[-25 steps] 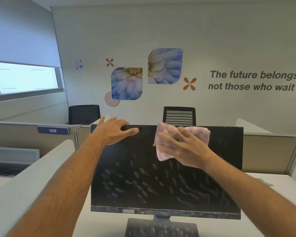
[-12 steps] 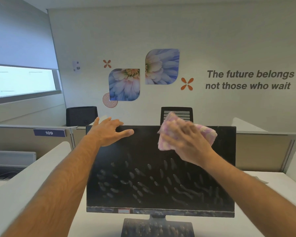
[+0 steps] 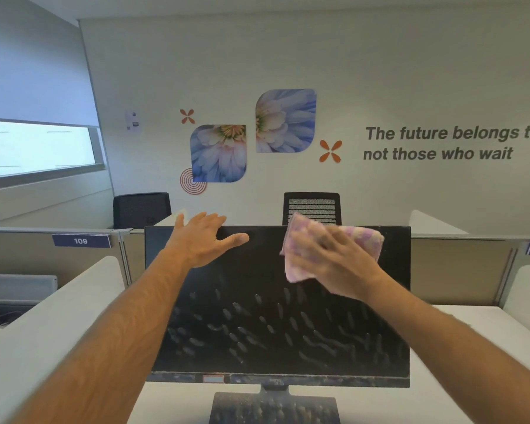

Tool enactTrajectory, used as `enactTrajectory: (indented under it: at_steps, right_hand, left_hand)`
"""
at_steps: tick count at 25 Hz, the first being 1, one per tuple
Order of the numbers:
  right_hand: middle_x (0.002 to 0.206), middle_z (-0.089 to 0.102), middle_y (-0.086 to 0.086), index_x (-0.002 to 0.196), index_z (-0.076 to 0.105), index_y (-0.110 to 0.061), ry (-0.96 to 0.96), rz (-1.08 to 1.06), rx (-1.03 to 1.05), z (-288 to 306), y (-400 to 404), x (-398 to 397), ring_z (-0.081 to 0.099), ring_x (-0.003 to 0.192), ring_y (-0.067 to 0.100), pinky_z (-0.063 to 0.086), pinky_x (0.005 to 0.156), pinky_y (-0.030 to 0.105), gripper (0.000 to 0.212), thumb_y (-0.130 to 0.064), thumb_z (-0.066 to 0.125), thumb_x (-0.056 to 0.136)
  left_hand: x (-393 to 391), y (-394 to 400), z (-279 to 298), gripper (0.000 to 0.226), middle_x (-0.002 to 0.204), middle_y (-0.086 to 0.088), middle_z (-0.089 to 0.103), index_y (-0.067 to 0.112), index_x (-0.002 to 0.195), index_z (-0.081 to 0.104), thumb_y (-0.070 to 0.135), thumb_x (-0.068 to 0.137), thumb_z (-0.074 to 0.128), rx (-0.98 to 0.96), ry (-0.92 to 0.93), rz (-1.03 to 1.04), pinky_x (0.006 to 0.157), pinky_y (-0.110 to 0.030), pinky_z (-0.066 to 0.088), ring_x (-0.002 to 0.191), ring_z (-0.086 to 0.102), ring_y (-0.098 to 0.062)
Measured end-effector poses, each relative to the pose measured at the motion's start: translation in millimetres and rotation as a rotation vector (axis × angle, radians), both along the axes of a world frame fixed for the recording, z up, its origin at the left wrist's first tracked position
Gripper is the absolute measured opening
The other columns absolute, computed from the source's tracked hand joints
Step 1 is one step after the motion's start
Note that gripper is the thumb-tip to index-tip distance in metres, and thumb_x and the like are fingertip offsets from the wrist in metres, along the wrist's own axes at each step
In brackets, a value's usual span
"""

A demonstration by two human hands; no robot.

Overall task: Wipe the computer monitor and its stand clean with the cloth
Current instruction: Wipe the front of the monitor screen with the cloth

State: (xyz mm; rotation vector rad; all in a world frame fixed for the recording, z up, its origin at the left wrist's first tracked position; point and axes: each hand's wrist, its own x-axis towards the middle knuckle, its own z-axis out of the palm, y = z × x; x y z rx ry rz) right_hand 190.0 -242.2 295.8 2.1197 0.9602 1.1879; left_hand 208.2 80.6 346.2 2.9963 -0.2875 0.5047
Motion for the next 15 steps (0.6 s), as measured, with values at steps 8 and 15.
enactTrajectory:
  at_steps: [8, 15]
  right_hand:
    - [0.152, 0.043, 0.012, 0.144, 0.049, -0.024, -0.005, -0.012, 0.059, -2.5, -16.7, -2.3, 0.043, 0.136, 0.041, 0.040, 0.107, 0.058, 0.067, -0.025, 0.074, 0.082]
    - [0.155, 0.040, 0.012, 0.147, 0.047, -0.024, -0.024, 0.030, -0.071, -19.6, -30.8, -5.3, 0.041, 0.137, 0.042, 0.040, 0.107, 0.060, 0.069, -0.025, 0.074, 0.083]
  left_hand:
    - [-4.1, -54.4, -1.6, 0.123, 0.161, 0.002, 0.033, 0.026, 0.152, 0.034, 0.099, 0.058, 0.001, 0.015, -0.022, -0.052, 0.120, -0.060, 0.014, 0.147, 0.030, -0.024]
    - [-7.3, -93.1, -0.6, 0.116, 0.161, 0.001, 0.033, 0.025, 0.154, 0.031, 0.095, 0.065, 0.005, 0.047, -0.013, -0.130, 0.119, -0.058, 0.021, 0.145, 0.033, -0.026]
